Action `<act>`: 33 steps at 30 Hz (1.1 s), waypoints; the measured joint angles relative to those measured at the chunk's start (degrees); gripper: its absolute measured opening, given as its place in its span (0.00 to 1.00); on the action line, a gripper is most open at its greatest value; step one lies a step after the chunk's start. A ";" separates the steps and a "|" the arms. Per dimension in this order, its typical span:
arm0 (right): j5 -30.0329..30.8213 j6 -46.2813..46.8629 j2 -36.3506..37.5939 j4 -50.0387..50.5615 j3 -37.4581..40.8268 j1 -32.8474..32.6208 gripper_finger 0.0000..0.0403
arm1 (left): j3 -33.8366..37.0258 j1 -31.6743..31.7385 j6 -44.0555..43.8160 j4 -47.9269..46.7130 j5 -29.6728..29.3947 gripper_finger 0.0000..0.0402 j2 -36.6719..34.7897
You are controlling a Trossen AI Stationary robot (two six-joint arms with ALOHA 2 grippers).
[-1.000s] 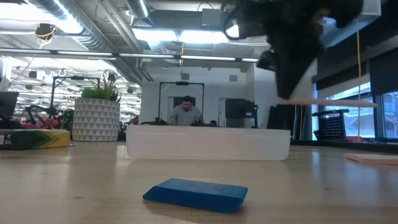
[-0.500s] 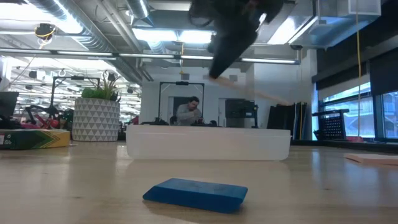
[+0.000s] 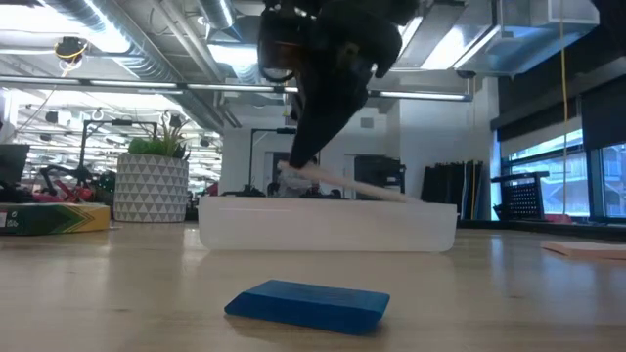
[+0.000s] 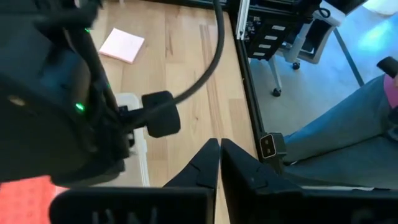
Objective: Pack school essentials
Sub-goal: Put the pink pen into the supply box, then put the crayon box into the supply box
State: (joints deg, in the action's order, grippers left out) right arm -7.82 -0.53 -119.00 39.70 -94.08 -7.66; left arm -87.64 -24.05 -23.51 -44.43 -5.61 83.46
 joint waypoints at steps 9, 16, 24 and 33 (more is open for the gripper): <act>-3.59 0.22 -3.35 -1.67 0.00 0.05 0.05 | 0.00 0.00 0.02 -0.06 -0.09 0.05 -0.02; -6.97 0.21 -5.14 -2.03 0.00 0.04 0.05 | 0.00 0.00 0.02 -0.07 -0.11 0.02 -0.02; -7.16 -0.40 -5.14 -3.09 0.00 0.07 0.10 | 0.00 0.00 0.03 -0.08 -0.74 0.00 -0.02; -8.34 -1.49 -5.12 -3.09 0.00 0.07 0.23 | 0.00 0.00 0.00 -0.08 -0.75 0.04 -0.02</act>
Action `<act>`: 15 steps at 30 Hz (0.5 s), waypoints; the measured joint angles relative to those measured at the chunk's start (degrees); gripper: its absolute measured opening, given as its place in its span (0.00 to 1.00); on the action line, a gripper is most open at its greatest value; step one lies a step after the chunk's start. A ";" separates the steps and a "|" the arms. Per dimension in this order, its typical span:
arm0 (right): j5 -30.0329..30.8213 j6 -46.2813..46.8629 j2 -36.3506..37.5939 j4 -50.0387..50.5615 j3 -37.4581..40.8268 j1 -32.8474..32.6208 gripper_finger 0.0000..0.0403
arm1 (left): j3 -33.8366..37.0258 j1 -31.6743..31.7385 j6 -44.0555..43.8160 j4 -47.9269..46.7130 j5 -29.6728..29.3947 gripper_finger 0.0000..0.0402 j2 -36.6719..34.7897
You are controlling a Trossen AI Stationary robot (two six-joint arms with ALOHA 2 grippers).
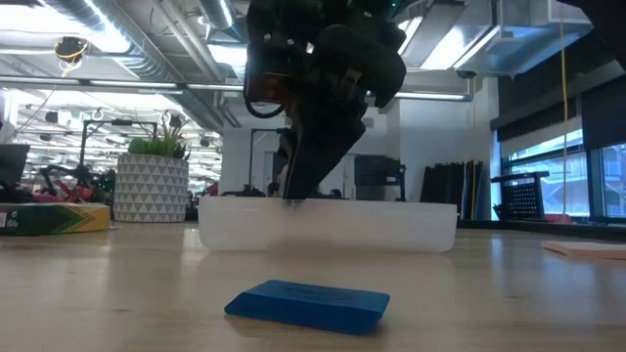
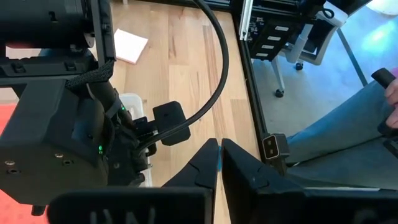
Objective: Pack school essentials
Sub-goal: Put the crayon box into the supply box
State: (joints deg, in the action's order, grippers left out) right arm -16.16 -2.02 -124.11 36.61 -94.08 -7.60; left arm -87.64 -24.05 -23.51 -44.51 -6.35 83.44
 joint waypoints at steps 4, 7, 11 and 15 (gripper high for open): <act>-0.01 -0.06 0.02 0.18 0.00 0.21 0.28 | 0.00 0.00 -0.44 -0.08 -0.08 0.05 0.00; -0.47 -2.12 0.17 5.48 -1.23 1.02 0.29 | 0.00 0.01 -4.50 -2.13 -0.72 0.05 -0.33; -0.40 -4.59 0.79 13.80 -3.96 2.08 0.29 | 0.00 0.15 -13.51 -7.85 -2.43 0.03 -1.98; -0.40 -6.18 3.13 16.28 -5.01 2.35 0.29 | -0.01 0.14 -22.50 -13.70 -5.44 0.02 -4.75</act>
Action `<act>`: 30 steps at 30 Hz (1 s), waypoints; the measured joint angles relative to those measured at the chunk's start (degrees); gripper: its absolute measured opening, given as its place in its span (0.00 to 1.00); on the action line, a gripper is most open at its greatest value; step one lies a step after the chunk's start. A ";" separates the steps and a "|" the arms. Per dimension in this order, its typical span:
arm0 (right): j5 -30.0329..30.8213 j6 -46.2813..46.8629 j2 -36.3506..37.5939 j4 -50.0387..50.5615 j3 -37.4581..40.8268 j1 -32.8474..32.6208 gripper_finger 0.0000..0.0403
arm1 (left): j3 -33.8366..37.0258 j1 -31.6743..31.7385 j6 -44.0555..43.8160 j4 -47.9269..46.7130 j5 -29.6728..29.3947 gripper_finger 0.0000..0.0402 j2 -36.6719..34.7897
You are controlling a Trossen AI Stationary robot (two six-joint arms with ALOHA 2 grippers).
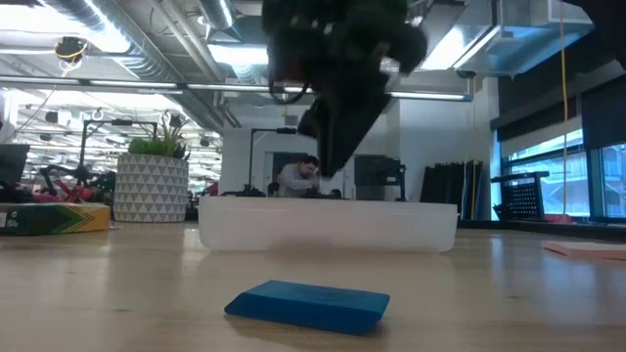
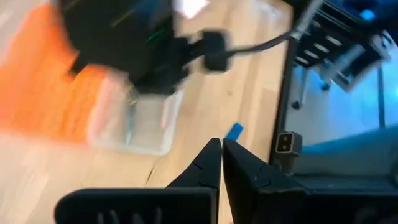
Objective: Pack school essentials
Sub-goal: Put the crayon box into the supply box
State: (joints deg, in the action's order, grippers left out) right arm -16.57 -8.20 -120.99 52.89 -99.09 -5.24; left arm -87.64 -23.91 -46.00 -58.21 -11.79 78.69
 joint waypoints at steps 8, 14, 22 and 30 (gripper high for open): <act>0.48 0.15 7.64 0.86 -0.07 0.12 0.29 | 0.01 -0.64 -20.30 -16.57 -3.57 0.00 -2.73; 2.00 0.31 15.27 0.85 -0.07 1.28 0.29 | 0.03 -0.34 -32.87 -25.52 -1.41 0.02 -3.05; 1.91 0.45 22.87 -2.47 -0.07 2.85 0.29 | 5.42 0.80 -37.30 -26.05 -0.92 0.05 -5.88; 14.70 6.04 25.38 -8.57 -0.06 4.08 0.29 | 13.98 1.17 -39.36 -20.93 -0.74 0.02 -10.88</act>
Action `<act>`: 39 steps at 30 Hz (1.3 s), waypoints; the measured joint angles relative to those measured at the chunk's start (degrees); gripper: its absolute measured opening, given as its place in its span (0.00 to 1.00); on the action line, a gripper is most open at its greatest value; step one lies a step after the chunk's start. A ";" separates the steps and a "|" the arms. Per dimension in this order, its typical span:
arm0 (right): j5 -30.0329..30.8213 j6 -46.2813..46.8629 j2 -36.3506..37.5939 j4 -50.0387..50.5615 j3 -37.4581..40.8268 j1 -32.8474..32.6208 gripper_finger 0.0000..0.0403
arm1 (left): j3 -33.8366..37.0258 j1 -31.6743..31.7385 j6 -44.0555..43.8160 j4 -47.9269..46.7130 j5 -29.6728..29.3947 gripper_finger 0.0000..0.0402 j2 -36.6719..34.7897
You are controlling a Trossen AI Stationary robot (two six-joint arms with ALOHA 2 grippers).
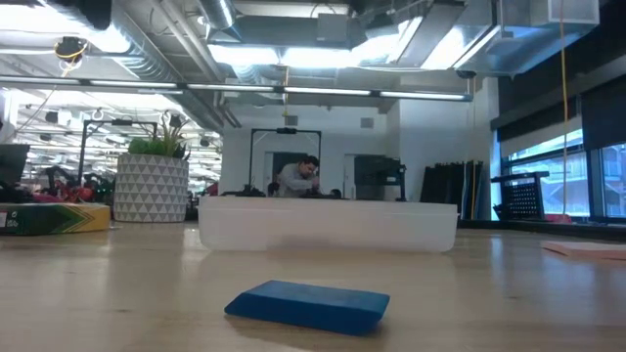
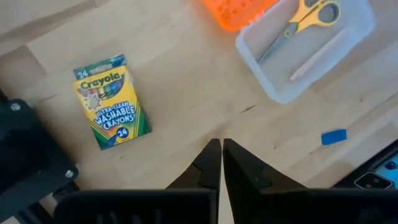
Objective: Pack school essentials
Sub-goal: Put the crayon box into the supply box
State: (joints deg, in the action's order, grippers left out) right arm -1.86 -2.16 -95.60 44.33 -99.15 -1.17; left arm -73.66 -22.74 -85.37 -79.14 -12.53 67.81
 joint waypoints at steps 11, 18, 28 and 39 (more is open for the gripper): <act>2.20 1.37 -0.73 -8.29 5.62 0.13 0.29 | 8.78 0.02 -3.09 4.58 0.20 0.00 -3.95; 2.27 0.24 -0.71 -11.11 5.64 0.15 0.29 | 9.15 0.02 -4.55 4.03 0.20 0.04 -4.24; 2.27 0.40 -0.71 -11.09 5.64 0.15 0.29 | 9.17 0.02 -5.92 2.97 0.20 0.04 -4.22; 2.27 0.32 -0.67 -11.11 5.64 0.15 0.29 | 14.07 0.02 -7.10 4.62 4.06 0.01 -4.20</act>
State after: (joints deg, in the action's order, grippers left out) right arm 0.40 -1.84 -96.28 33.21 -93.51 -1.02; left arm -59.59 -22.72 -92.46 -74.52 -8.48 63.61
